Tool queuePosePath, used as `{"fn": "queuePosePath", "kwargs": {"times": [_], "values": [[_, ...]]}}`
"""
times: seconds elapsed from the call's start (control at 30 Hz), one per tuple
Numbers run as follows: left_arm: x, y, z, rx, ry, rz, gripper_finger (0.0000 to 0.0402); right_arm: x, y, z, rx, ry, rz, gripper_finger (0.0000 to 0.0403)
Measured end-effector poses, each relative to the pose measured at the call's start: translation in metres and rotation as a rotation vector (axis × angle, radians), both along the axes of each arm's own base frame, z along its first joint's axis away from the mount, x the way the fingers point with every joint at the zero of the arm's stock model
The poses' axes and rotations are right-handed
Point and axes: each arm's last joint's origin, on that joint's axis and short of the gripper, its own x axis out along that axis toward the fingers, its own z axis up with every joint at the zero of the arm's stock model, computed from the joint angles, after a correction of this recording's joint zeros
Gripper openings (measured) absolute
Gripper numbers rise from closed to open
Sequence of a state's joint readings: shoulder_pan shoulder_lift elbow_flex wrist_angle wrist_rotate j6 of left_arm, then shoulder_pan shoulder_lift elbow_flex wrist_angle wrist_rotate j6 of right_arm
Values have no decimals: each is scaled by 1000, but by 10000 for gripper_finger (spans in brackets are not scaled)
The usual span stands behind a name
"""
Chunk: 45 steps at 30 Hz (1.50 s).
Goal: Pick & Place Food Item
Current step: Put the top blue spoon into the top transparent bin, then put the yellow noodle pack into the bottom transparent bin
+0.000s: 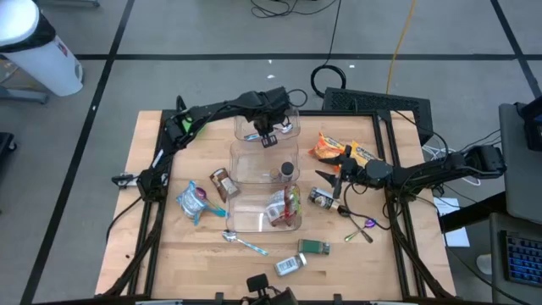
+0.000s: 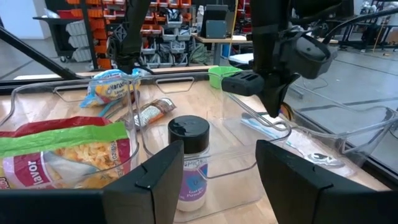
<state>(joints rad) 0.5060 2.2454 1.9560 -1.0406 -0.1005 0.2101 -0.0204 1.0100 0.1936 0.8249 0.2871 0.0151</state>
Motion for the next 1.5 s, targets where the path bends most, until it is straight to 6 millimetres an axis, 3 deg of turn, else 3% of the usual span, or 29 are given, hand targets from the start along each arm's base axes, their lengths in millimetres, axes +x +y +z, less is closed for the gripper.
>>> {"fn": "queuePosePath", "kwargs": {"times": [0.13,0.4,0.8,0.9,1.17,1.27,1.5], "values": [[1,0,-3,-4,5,-7,8,0,0,0,1,0,0,192],[0,1,-3,-8,9,-22,69,0,0,-1,1,7,0,192],[0,1,2,-4,12,-81,129,0,0,-1,2,14,1,192],[4,4,17,40,-22,-81,153,0,0,-1,3,14,1,192],[8,4,82,91,-152,-90,213,0,0,-3,-3,30,2,192],[1,-3,102,21,-158,-108,220,0,0,-5,-25,62,4,192],[-27,-30,126,-269,-254,-217,207,-1,0,-10,-6,110,3,192]]}}
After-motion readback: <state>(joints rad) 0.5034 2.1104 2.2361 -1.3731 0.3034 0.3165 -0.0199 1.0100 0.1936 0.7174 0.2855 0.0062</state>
